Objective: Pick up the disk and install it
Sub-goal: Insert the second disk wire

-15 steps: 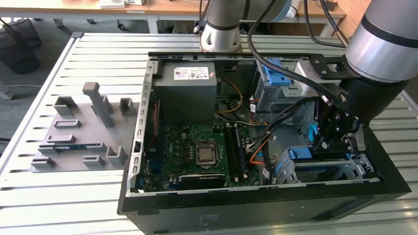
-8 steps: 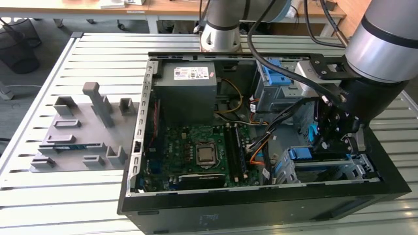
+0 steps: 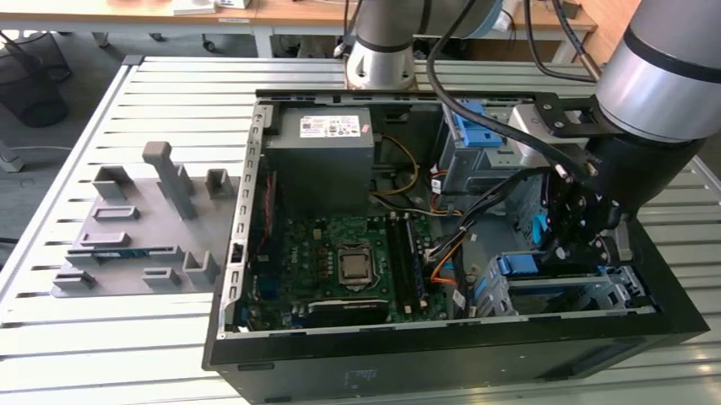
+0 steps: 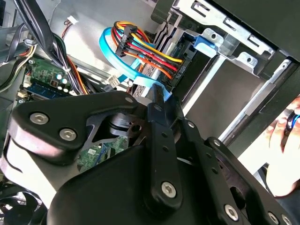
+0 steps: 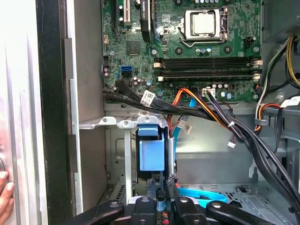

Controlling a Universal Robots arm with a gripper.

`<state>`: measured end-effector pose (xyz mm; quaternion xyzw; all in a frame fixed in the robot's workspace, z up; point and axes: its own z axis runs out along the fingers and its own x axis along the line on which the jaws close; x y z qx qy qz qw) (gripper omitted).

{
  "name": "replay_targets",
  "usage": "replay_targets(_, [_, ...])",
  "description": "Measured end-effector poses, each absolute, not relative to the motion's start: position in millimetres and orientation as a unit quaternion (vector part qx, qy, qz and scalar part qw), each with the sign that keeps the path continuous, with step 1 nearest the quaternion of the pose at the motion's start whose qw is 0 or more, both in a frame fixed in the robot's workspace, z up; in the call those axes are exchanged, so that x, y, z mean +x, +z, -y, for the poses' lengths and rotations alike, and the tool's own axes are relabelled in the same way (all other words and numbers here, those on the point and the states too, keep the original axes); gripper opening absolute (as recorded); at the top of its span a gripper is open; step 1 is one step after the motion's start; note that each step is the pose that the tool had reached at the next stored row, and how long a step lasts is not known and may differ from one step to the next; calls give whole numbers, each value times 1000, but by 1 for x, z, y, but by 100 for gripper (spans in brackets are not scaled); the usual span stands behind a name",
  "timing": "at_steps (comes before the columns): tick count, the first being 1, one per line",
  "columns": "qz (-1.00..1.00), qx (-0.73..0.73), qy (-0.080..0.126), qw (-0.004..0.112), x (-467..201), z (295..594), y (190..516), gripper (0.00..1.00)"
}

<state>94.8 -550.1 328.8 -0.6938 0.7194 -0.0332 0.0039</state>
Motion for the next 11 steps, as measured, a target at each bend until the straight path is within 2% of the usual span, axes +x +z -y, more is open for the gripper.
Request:
replay_targets(4, [-719, -694, -33, 4, 95, 550, 330, 24])
replay_targets(5, [-719, -694, -33, 4, 95, 550, 330, 31])
replay_targets(11, [-719, -694, -33, 4, 95, 550, 336, 31])
